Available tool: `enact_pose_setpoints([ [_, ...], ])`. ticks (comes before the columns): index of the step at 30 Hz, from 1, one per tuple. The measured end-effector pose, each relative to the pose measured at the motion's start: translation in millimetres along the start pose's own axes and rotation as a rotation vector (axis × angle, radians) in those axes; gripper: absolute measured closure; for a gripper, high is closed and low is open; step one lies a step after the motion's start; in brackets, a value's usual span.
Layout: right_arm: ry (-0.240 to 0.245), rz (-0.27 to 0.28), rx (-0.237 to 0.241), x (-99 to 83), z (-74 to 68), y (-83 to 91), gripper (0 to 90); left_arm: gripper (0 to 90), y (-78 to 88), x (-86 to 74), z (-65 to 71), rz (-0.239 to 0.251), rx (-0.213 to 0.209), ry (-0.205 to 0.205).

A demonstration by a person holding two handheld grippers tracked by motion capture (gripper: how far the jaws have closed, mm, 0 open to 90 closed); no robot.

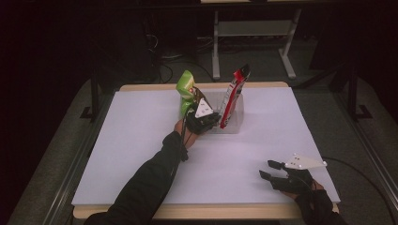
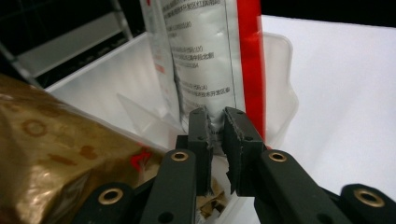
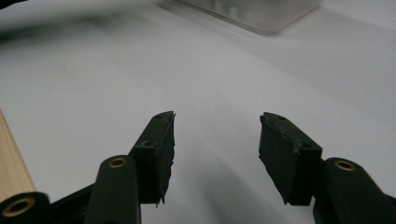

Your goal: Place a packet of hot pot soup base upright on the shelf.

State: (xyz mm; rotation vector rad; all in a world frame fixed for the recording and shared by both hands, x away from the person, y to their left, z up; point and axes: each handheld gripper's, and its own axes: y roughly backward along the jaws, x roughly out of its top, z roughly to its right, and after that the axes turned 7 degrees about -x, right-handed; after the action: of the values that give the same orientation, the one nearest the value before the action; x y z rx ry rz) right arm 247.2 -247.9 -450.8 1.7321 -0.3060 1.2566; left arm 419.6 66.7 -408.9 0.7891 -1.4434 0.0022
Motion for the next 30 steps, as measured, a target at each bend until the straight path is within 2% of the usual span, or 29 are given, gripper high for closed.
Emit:
enact_pose_setpoints([
  [2,0.002,-0.004,0.001,-0.2,0.1,-0.7,44.8,80.2,-0.3,-1.5,-0.3,0.007,-0.006,0.012],
  [6,0.002,-0.002,0.0,0.3,-0.4,-0.4,45.7,82.1,-3.2,-4.3,1.4,-0.014,-0.012,0.007],
  [8,0.005,-0.001,0.001,0.7,-1.0,-0.9,46.2,83.3,-3.2,-4.5,2.7,-0.017,-0.003,-0.003],
  [11,0.009,-0.002,0.002,1.7,-2.5,-1.4,46.2,83.5,-4.8,-4.0,1.4,-0.008,-0.005,0.007],
  [14,0.015,-0.004,0.006,2.9,-3.9,-3.3,46.2,83.3,-8.3,-0.2,4.5,-0.023,0.017,-0.01],
  [18,0.024,0.001,0.009,4.8,-5.3,-3.3,46.2,82.7,-8.8,4.5,7.0,-0.045,0.024,-0.032],
  [19,0.024,0.0,0.007,5.1,-5.0,-3.8,46.3,82.0,-7.2,4.1,7.7,-0.043,0.017,-0.025],
  [21,0.029,0.002,0.011,5.4,-4.7,-3.9,46.4,80.0,-1.0,1.4,7.5,-0.008,-0.01,-0.001],
  [23,0.023,0.006,0.013,5.5,-4.1,-3.5,46.8,79.2,7.2,0.7,9.8,0.002,-0.009,-0.022],
  [24,0.02,0.005,0.011,5.6,-3.7,-3.6,47.1,79.3,12.2,0.8,11.0,0.01,-0.03,-0.017],
  [26,0.02,0.005,0.011,5.8,-3.5,-3.6,47.5,79.2,21.8,1.8,14.8,0.007,-0.024,-0.047],
  [30,0.03,0.013,0.004,7.5,-4.2,-0.8,48.8,76.3,42.5,0.8,18.5,0.022,-0.041,-0.06],
])
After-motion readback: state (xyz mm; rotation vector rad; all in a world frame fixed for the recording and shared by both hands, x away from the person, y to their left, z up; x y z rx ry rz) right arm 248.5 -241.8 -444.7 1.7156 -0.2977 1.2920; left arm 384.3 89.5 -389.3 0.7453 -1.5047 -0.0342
